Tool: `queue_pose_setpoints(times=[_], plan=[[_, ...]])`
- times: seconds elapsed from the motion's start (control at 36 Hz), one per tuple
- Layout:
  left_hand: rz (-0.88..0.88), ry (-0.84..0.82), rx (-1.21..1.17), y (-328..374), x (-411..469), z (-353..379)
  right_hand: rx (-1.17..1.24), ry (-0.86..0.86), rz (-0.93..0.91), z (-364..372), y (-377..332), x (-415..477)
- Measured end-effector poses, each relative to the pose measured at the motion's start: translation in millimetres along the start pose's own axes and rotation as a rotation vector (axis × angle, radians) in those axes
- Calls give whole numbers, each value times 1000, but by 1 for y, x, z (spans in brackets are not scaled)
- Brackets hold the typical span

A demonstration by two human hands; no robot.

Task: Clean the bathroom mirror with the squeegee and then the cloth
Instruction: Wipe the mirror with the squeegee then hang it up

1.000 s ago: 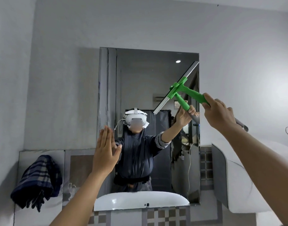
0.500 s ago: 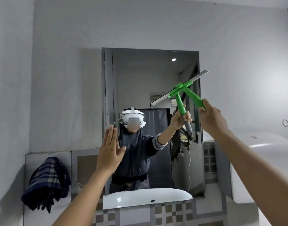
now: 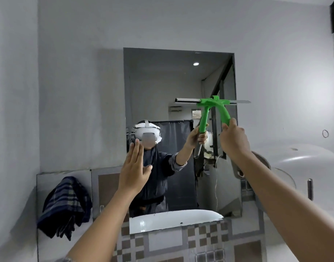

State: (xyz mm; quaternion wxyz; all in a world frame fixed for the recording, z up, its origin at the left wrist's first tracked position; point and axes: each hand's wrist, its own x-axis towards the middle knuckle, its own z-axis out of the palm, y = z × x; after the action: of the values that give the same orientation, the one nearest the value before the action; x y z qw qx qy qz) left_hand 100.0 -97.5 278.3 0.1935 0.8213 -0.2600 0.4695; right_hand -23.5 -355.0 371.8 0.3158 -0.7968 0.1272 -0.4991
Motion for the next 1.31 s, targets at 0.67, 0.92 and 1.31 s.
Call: queue_pose_setpoints(times=[0.67,0.92,1.31], plan=[[134,-69,86,-19,-6,-12,374,114,238,54,-86,-20],[140,-86,85,-29,-16,-9,370,76,223,74,-110,-45],[152,-37,38,-31,-22,-5,287,55,71,97,-126,-80]])
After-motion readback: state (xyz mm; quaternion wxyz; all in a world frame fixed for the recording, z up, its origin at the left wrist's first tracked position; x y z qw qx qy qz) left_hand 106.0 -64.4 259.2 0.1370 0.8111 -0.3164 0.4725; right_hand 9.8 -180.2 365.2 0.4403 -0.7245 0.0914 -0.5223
